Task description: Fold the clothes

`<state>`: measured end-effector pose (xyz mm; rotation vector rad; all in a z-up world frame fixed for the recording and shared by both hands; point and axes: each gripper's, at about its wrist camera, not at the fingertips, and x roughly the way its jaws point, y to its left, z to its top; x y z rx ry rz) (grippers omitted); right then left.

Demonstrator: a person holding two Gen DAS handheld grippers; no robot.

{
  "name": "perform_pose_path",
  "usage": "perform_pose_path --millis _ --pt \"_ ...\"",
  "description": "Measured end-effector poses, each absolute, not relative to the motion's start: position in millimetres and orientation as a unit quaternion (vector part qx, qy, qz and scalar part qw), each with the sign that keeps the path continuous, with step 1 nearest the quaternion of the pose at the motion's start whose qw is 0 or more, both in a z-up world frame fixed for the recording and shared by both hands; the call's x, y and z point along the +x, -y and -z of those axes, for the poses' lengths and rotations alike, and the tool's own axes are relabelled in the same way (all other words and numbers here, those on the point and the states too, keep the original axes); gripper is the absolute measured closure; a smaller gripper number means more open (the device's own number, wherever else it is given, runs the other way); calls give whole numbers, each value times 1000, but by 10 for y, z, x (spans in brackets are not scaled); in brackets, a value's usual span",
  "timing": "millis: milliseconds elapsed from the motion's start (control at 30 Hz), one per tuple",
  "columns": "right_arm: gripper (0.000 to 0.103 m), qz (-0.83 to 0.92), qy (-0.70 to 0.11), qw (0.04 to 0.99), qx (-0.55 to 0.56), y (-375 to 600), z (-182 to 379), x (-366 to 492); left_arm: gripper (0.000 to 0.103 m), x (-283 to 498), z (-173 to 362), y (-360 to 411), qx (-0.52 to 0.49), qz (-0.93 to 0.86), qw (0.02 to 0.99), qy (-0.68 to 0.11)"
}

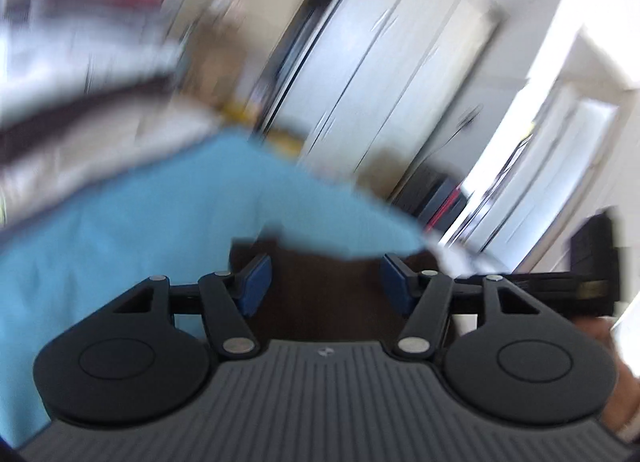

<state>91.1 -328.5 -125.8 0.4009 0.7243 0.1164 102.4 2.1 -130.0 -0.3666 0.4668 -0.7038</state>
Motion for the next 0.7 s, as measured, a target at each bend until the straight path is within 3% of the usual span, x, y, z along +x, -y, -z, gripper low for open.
perform_pose_path --millis 200,333,500,533,633,700 --pt "75 33 -414 884 216 3380 1603 1032 45 1135 1472 386 -97 318 889 -314" --pt "75 52 -414 885 207 3347 1617 1062 42 1413 1887 430 -126 288 863 -395" --pt "71 62 -413 894 162 3256 1623 1014 43 1321 1719 -29 -181 248 874 -376" --pt "64 67 -411 895 160 3260 1602 972 45 1294 1673 -126 -191 239 877 -371" --pt "42 91 -401 897 162 3303 1525 789 38 1234 1567 -414 -223 221 876 -366" --pt "41 107 -394 898 163 3332 1473 667 38 1274 1634 -571 -258 239 844 -406"
